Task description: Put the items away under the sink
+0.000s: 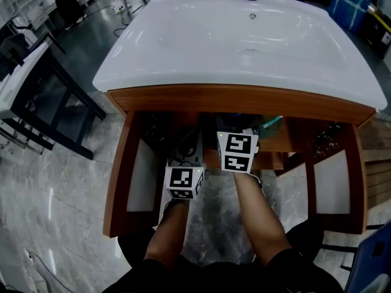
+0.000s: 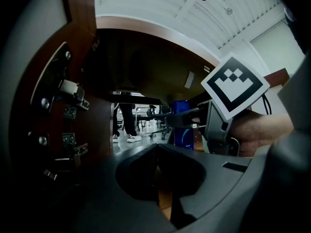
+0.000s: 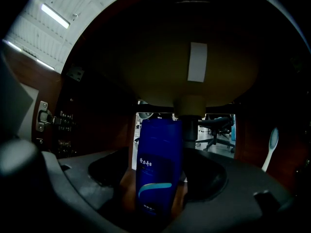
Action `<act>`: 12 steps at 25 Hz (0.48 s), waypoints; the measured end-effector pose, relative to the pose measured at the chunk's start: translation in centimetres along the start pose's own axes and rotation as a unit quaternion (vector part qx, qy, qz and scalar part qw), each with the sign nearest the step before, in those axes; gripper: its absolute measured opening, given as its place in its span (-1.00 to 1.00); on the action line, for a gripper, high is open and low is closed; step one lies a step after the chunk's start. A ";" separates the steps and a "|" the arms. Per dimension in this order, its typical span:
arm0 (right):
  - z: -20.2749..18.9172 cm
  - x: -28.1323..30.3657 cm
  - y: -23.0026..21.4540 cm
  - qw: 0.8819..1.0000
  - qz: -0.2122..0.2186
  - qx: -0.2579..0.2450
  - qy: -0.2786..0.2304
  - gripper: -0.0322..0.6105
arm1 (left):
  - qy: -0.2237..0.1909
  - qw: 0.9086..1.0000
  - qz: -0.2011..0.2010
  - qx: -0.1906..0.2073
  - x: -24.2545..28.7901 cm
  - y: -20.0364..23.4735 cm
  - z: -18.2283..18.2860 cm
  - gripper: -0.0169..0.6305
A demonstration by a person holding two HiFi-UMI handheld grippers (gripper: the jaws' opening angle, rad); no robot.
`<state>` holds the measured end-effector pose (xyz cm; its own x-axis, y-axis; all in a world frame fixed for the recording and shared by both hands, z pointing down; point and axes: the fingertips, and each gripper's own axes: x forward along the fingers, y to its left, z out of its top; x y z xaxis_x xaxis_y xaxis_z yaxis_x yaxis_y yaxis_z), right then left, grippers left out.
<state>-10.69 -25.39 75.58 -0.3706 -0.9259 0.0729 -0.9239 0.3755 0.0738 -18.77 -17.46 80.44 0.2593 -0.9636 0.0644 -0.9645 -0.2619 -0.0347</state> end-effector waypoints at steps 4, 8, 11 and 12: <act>0.7 -1.5 0.2 1.000 -0.005 -0.006 -0.015 0.18 | 0.001 1.000 -0.003 -0.002 0.0 -0.4 -0.2 -0.89; 1.4 -3.2 0.2 1.000 -0.002 -0.005 -0.023 0.18 | -0.001 1.000 -0.002 -0.004 -0.2 -0.3 0.1 -0.89; 1.3 -4.7 0.0 1.000 0.004 -0.011 -0.022 0.18 | -0.007 1.000 0.001 -0.002 -0.2 -0.4 0.8 -0.89; 1.2 -5.3 -0.1 1.000 0.007 -0.013 -0.021 0.18 | -0.010 1.000 0.000 -0.002 -0.2 -0.6 1.0 -0.89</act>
<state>-8.74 -20.59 74.00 -0.3879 -0.9211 0.0317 -0.9159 0.3891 0.0985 -18.22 -17.18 79.41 0.2601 -0.9645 0.0451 -0.9647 -0.2616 -0.0311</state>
